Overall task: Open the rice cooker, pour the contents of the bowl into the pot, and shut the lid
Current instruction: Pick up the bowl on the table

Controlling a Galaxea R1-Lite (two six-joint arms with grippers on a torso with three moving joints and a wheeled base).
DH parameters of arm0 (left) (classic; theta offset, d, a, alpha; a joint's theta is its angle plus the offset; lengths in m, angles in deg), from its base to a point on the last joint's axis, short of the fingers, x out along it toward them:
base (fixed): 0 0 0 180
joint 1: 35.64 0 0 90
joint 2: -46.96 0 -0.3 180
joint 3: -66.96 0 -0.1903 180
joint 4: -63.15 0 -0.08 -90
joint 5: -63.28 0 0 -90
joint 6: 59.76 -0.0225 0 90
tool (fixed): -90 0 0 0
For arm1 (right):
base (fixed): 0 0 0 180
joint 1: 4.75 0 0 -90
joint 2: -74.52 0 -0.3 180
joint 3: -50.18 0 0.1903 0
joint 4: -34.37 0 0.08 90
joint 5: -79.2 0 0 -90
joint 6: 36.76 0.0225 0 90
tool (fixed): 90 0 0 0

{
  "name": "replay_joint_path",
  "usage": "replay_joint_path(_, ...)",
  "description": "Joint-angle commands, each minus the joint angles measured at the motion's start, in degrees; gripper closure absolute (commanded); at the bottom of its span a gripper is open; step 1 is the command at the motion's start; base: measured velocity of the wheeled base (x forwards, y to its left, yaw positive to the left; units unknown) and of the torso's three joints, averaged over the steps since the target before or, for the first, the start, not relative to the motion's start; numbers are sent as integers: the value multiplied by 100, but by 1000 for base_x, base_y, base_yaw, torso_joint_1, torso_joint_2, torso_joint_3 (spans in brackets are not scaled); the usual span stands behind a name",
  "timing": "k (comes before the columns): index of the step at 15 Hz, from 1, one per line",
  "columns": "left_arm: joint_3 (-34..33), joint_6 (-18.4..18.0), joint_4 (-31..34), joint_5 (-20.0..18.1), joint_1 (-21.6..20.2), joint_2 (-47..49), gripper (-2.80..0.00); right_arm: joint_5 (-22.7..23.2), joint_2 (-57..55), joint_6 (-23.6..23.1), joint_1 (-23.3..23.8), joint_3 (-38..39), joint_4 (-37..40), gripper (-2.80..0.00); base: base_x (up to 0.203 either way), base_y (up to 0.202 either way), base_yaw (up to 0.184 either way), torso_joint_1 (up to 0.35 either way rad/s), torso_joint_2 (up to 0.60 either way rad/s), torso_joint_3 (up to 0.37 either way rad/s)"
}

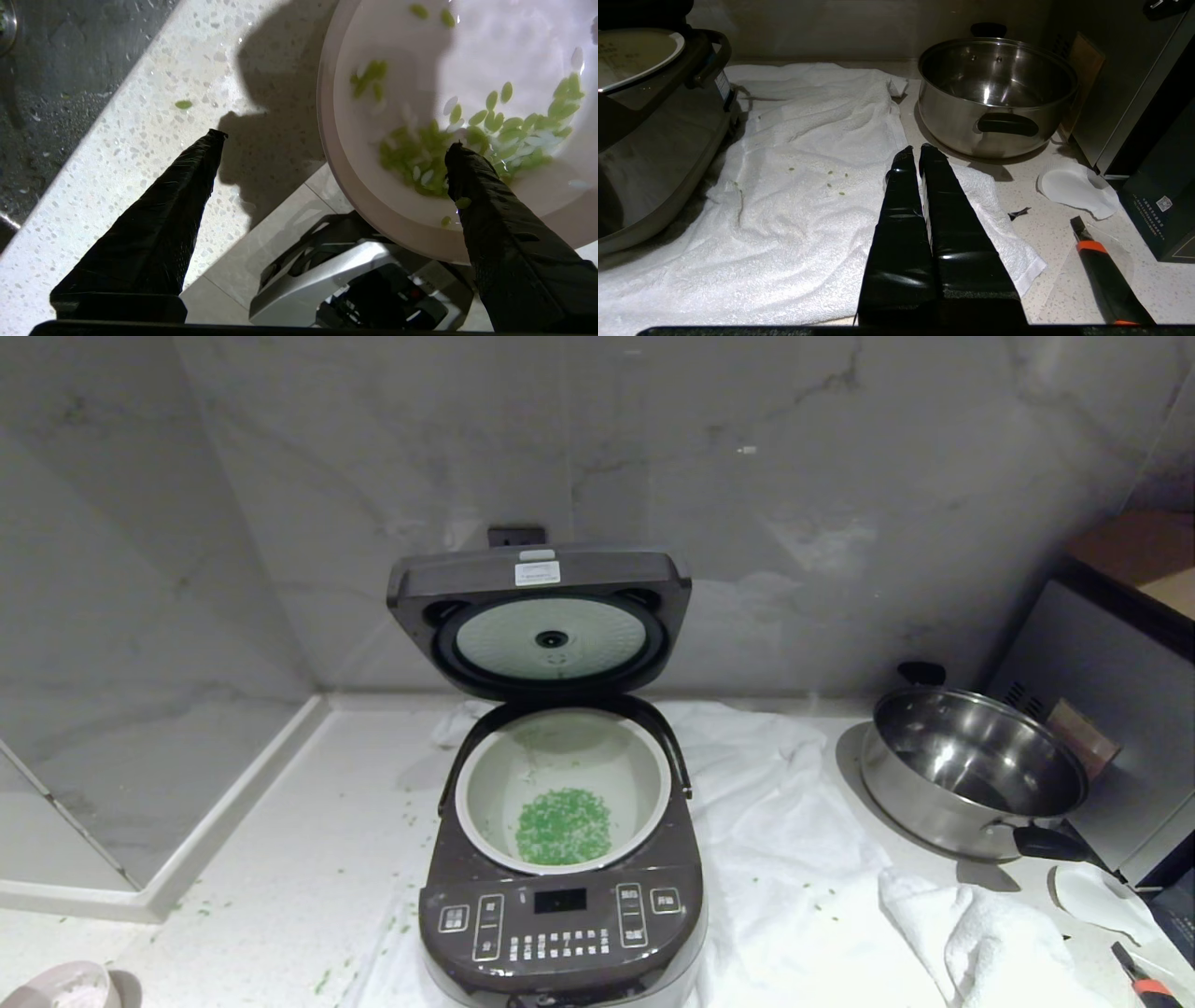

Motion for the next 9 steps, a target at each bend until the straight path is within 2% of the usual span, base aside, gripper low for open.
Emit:
replay_joint_path(1,-72,-12,11,-5,1,18,-102,0,-5,-4,0,9,-4,0,0,0,0,0,0,0)
replay_joint_path(2,-95,-12,11,-4,9,18,0,0,-5,-4,0,9,-3,0,0,0,0,0,0,0)
replay_joint_path(9,-113,-12,-24,-31,1,9,0,0,-5,-4,0,9,-4,0,0,0,0,0,0,0)
